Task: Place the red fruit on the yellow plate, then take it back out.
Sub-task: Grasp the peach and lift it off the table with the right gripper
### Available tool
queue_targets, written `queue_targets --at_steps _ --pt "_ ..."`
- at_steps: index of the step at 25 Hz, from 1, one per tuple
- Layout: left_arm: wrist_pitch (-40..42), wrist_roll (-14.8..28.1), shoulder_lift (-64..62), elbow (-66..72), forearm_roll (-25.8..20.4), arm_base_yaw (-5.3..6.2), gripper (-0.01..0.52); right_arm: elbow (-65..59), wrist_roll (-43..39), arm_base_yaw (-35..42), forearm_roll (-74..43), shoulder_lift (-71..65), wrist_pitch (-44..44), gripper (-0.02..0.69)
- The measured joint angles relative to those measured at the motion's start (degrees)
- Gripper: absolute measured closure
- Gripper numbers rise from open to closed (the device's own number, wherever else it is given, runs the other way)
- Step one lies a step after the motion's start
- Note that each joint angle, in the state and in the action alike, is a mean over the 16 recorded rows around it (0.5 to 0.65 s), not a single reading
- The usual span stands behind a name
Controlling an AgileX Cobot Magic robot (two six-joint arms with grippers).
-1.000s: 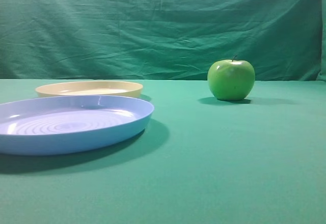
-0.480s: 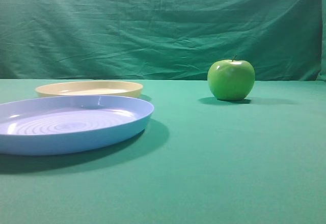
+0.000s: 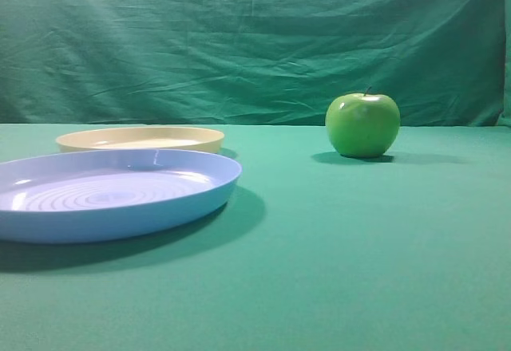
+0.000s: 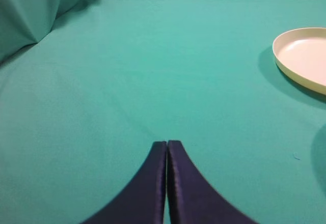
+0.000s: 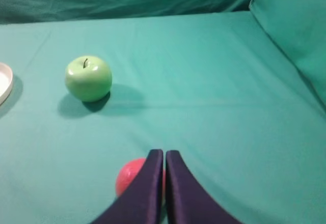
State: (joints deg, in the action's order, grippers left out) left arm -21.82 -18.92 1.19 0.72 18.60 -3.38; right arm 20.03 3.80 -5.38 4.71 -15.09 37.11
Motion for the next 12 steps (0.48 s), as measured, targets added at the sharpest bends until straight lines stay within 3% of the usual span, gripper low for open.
queue_targets --at_steps 12 --pt "0.00 0.00 0.00 0.00 0.00 0.00 0.514 21.75 2.46 -2.16 1.30 -23.78 28.16 0.665"
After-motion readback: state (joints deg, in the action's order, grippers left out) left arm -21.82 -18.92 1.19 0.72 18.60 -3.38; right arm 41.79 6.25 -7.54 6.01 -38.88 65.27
